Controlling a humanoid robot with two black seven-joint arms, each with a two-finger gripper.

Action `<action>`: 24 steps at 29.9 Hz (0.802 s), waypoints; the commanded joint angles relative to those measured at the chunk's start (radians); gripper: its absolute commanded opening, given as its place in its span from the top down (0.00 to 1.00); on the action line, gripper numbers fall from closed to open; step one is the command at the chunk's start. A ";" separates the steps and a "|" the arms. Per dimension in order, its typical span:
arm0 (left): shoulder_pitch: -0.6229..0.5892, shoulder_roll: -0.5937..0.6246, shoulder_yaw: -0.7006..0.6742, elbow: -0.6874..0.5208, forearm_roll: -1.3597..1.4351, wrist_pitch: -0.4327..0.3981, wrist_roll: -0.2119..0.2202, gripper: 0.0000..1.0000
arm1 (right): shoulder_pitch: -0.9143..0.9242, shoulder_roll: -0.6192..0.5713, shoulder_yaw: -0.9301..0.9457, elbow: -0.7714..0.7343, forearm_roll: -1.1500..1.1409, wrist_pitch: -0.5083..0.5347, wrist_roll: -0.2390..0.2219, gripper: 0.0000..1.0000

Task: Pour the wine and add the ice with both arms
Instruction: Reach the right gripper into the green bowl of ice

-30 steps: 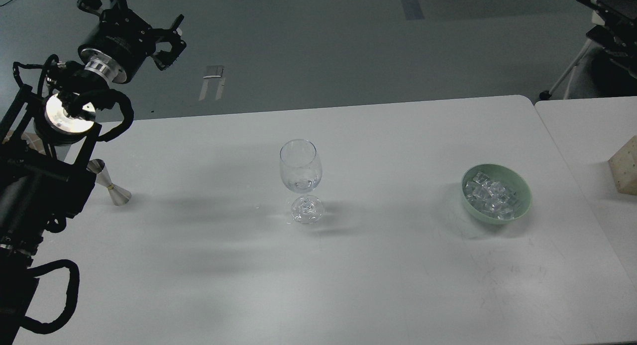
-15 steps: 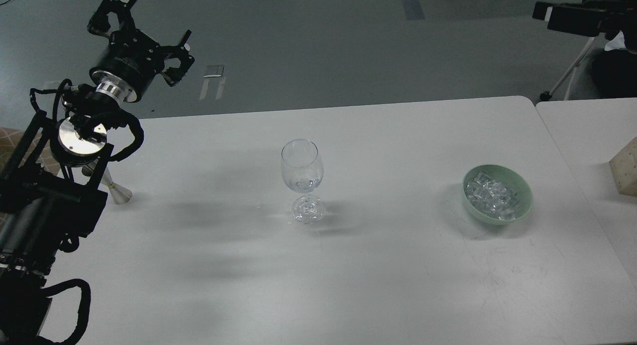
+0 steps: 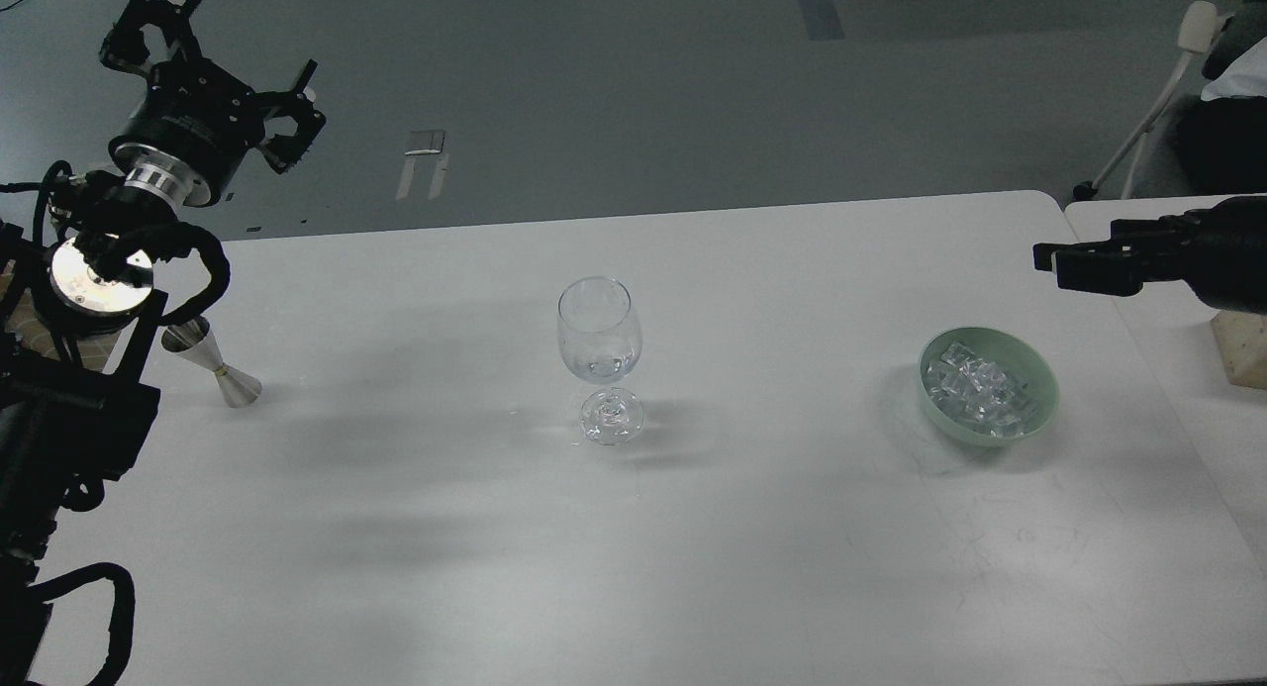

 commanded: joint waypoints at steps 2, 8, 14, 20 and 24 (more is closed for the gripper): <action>0.022 -0.007 -0.002 0.000 0.002 -0.003 -0.003 0.02 | -0.002 0.040 -0.056 0.004 -0.001 0.000 -0.029 0.38; 0.044 -0.008 -0.002 0.000 0.002 -0.011 -0.017 0.02 | -0.003 0.121 -0.069 -0.002 -0.001 0.000 -0.117 0.38; 0.080 -0.005 -0.018 0.000 0.000 -0.014 -0.026 0.02 | -0.021 0.168 -0.089 -0.006 -0.061 0.000 -0.161 0.33; 0.111 0.003 -0.052 -0.001 0.000 -0.032 -0.028 0.02 | -0.052 0.204 -0.092 -0.023 -0.120 0.000 -0.172 0.33; 0.117 0.004 -0.055 -0.001 0.000 -0.034 -0.028 0.02 | -0.070 0.228 -0.092 -0.040 -0.137 0.000 -0.181 0.33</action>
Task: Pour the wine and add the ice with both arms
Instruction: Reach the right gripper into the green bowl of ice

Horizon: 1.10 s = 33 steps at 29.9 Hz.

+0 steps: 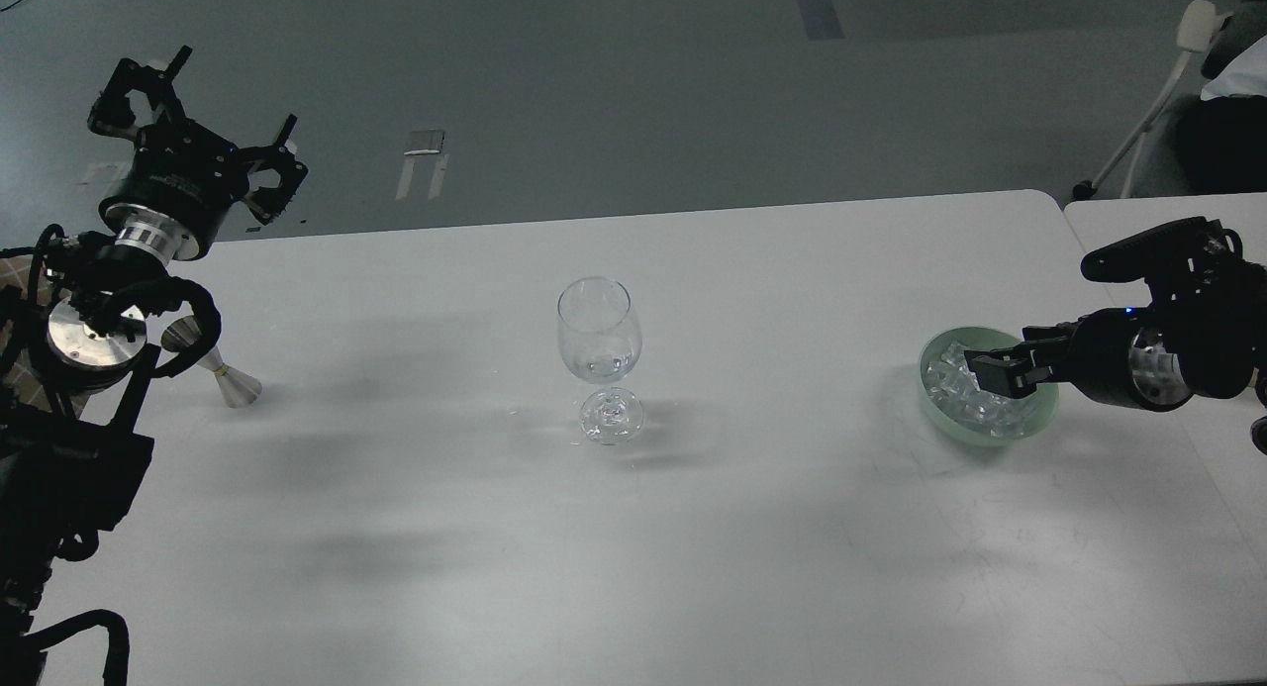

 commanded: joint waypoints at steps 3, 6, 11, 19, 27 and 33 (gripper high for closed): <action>0.002 0.000 -0.004 -0.002 0.000 -0.001 0.000 0.02 | -0.023 0.033 0.000 -0.025 -0.019 0.000 -0.031 0.34; 0.002 -0.002 -0.004 -0.004 0.000 0.001 0.000 0.02 | -0.023 0.041 0.000 -0.045 -0.019 0.000 -0.039 0.35; 0.004 -0.004 -0.002 -0.004 0.000 -0.001 0.000 0.02 | -0.024 0.051 0.000 -0.064 -0.020 0.000 -0.042 0.39; 0.004 -0.008 -0.002 -0.002 0.000 -0.001 0.000 0.02 | -0.060 0.080 -0.001 -0.067 -0.031 0.000 -0.066 0.51; 0.002 -0.008 -0.002 0.000 0.000 -0.001 0.000 0.02 | -0.060 0.099 0.002 -0.088 -0.031 0.000 -0.066 0.54; 0.004 -0.010 -0.002 0.001 0.000 -0.001 0.000 0.02 | -0.058 0.108 0.003 -0.087 -0.030 0.000 -0.066 0.56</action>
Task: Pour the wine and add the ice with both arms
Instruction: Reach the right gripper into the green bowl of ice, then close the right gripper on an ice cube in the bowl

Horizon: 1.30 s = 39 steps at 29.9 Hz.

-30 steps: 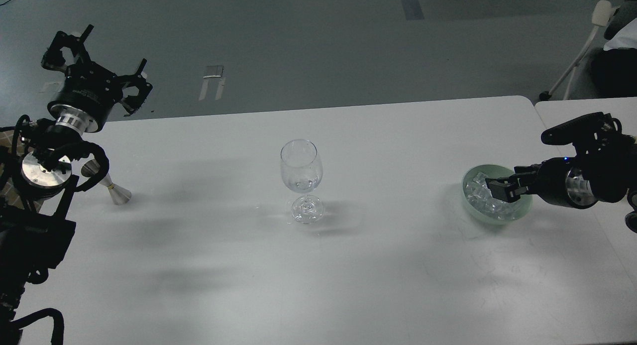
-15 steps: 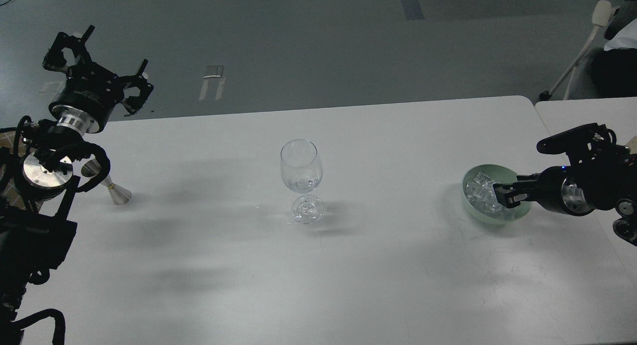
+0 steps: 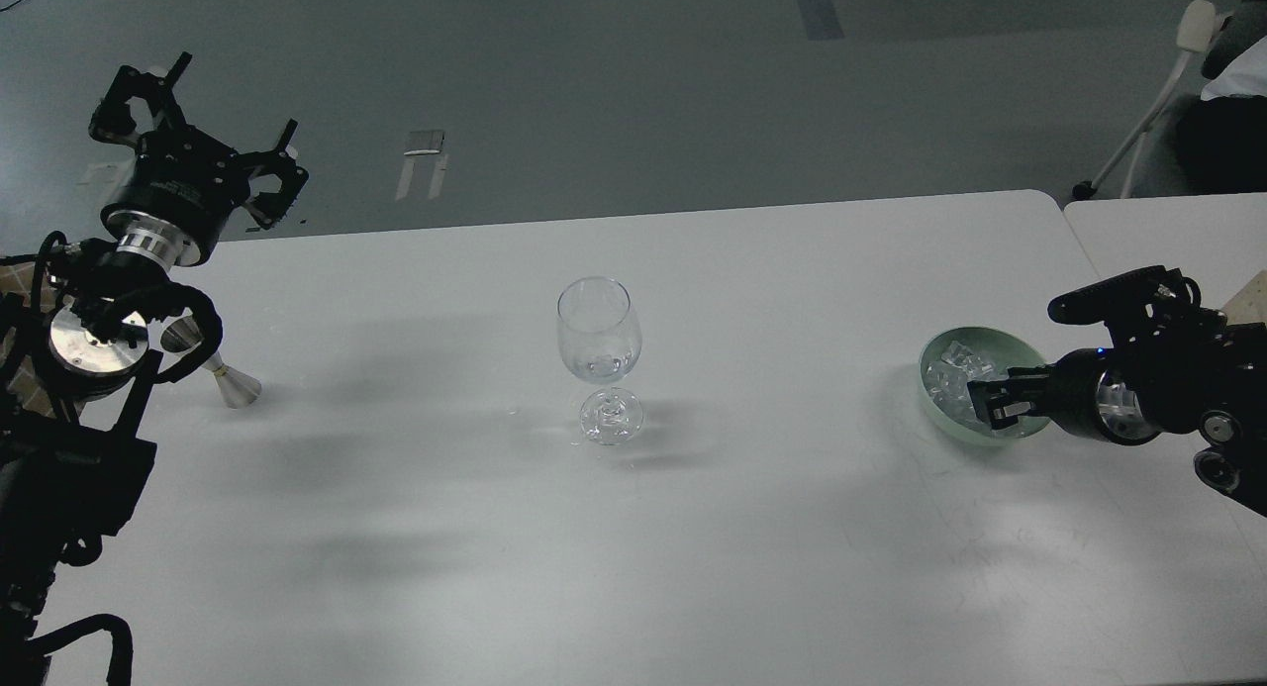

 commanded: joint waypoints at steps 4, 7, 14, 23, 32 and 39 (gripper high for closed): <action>0.001 0.000 -0.001 0.000 0.000 0.000 0.000 0.02 | 0.004 0.006 0.002 0.005 0.003 0.000 0.000 0.67; -0.001 0.001 -0.001 0.000 0.000 0.000 0.000 0.02 | 0.008 0.006 0.000 0.010 0.004 0.000 0.000 0.81; -0.001 0.006 -0.001 0.000 0.000 0.000 0.000 0.02 | 0.004 0.006 0.002 0.010 0.006 0.000 0.005 1.00; -0.001 0.004 -0.001 0.000 0.000 0.000 0.000 0.02 | 0.006 -0.020 0.005 0.053 0.012 0.000 0.011 1.00; 0.001 0.007 0.001 -0.001 0.000 -0.001 0.000 0.02 | 0.004 -0.007 0.008 0.048 0.009 0.000 0.011 0.83; 0.001 0.004 -0.001 -0.001 0.000 -0.001 0.000 0.02 | 0.003 -0.005 0.025 0.041 0.009 0.000 0.010 0.68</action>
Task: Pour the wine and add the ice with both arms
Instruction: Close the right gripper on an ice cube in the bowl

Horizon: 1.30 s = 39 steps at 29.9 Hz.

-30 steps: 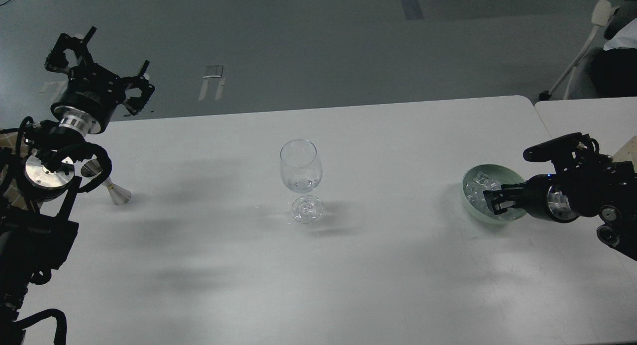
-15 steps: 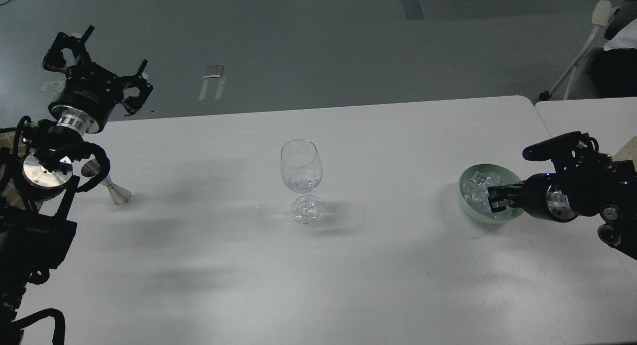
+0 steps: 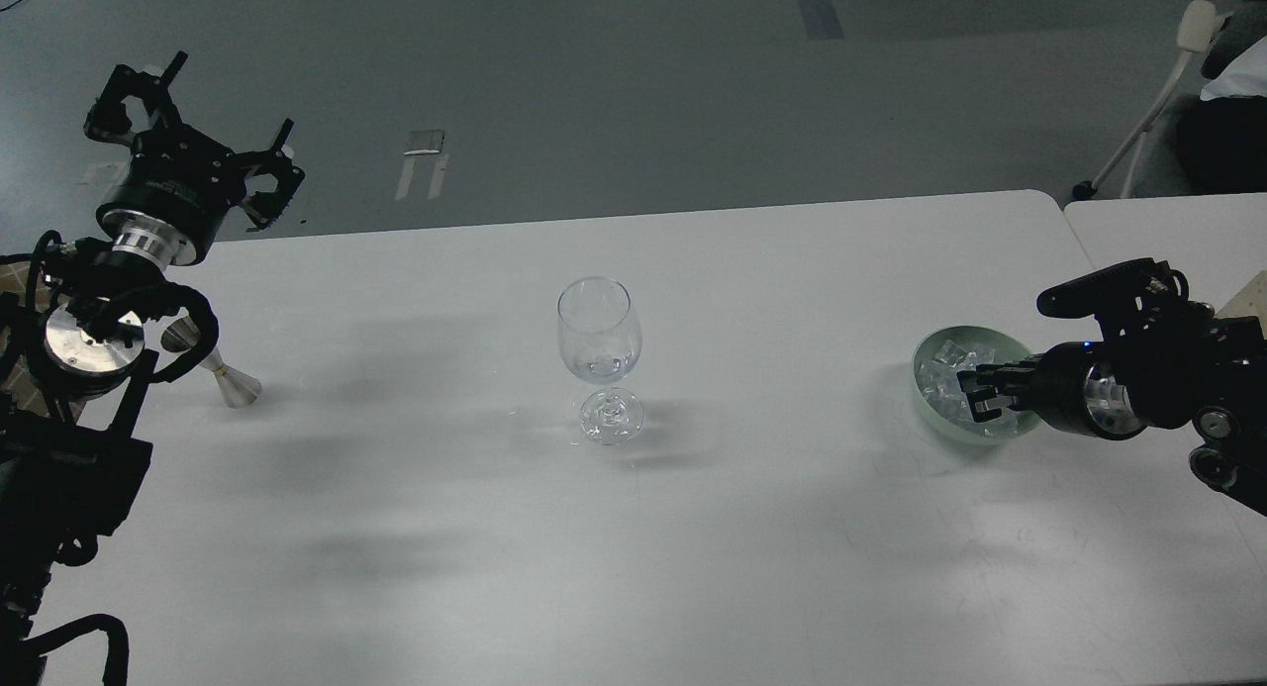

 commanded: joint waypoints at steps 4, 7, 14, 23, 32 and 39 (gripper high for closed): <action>0.000 -0.006 -0.002 0.002 0.000 0.000 0.000 0.02 | 0.007 0.000 0.003 -0.006 0.002 0.000 0.001 0.62; 0.002 -0.009 0.000 0.002 0.000 0.000 0.000 0.02 | 0.007 0.000 0.003 -0.014 0.002 0.000 -0.001 0.45; 0.002 -0.009 0.000 0.006 0.000 -0.017 -0.002 0.02 | 0.002 0.047 0.003 -0.075 -0.001 0.000 -0.001 0.45; 0.005 -0.009 0.000 0.011 0.000 -0.019 -0.002 0.02 | 0.001 0.096 0.003 -0.117 -0.004 0.000 -0.001 0.45; 0.006 -0.009 0.000 0.012 0.000 -0.020 -0.015 0.02 | -0.001 0.127 0.001 -0.135 -0.003 0.000 -0.001 0.46; 0.005 -0.009 0.000 0.012 0.000 -0.020 -0.014 0.02 | -0.001 0.128 0.003 -0.132 0.000 0.000 0.001 0.74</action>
